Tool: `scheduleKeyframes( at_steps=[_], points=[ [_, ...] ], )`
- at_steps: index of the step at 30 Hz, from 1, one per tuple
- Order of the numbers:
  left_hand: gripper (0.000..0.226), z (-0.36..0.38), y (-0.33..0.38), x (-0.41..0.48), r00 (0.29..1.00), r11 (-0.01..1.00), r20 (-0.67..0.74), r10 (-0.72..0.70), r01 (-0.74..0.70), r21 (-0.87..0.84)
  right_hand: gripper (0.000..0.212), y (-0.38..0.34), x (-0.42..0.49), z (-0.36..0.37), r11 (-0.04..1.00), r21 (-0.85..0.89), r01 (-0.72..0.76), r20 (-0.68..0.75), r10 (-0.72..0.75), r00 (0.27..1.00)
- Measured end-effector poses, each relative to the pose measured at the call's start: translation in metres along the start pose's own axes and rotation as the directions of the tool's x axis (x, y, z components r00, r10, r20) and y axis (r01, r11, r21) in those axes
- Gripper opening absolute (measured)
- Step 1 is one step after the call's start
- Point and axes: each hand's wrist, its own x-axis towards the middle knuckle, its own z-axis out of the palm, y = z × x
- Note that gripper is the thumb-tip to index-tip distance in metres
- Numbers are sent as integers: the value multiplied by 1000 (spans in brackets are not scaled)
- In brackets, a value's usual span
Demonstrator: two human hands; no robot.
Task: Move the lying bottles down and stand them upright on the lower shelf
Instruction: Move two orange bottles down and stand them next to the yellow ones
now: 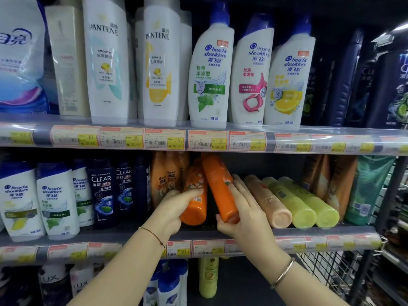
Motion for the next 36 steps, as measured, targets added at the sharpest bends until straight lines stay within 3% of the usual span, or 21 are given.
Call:
scheduleKeyframes(
  at_steps=[5, 13, 16, 21, 26, 31, 33, 34, 36],
  points=[
    [76, 4, -6, -30, 991, 985, 131, -16, 38, -171, 80, -14, -26, -11, 984, 175, 40, -22, -37, 999],
    [80, 3, -12, -75, 976, 992, 218, -25, 52, -119, 76, -19, -70, -24, 944, 325, 53, -60, -35, 998],
    [83, 2, -22, -88, 966, 985, 256, -28, 71, -158, 76, -23, -83, -29, 945, 309, 107, -94, -82, 992],
    [56, -4, -51, -104, 944, 935, 315, -99, 196, -295, 73, -28, -120, -30, 934, 336, 119, -58, -106, 993],
    [73, -8, -76, -111, 950, 955, 300, -87, 165, -247, 72, -23, -145, -32, 935, 348, 62, 11, -70, 998],
    [77, -9, -86, -115, 947, 967, 318, -39, 116, -225, 39, -27, -152, -34, 881, 470, -63, -21, 83, 996],
    [68, -8, -90, -118, 951, 976, 311, -6, 74, -206, 23, -28, -153, -35, 814, 564, -137, 0, 166, 986],
    [65, -7, -92, -120, 952, 980, 307, 11, 51, -193, 27, -28, -154, -36, 749, 631, -203, 50, 221, 974],
    [67, -6, -99, -122, 952, 987, 303, 37, 13, -162, 65, -24, -156, -41, 534, 753, -384, 236, 325, 916]
  ],
)
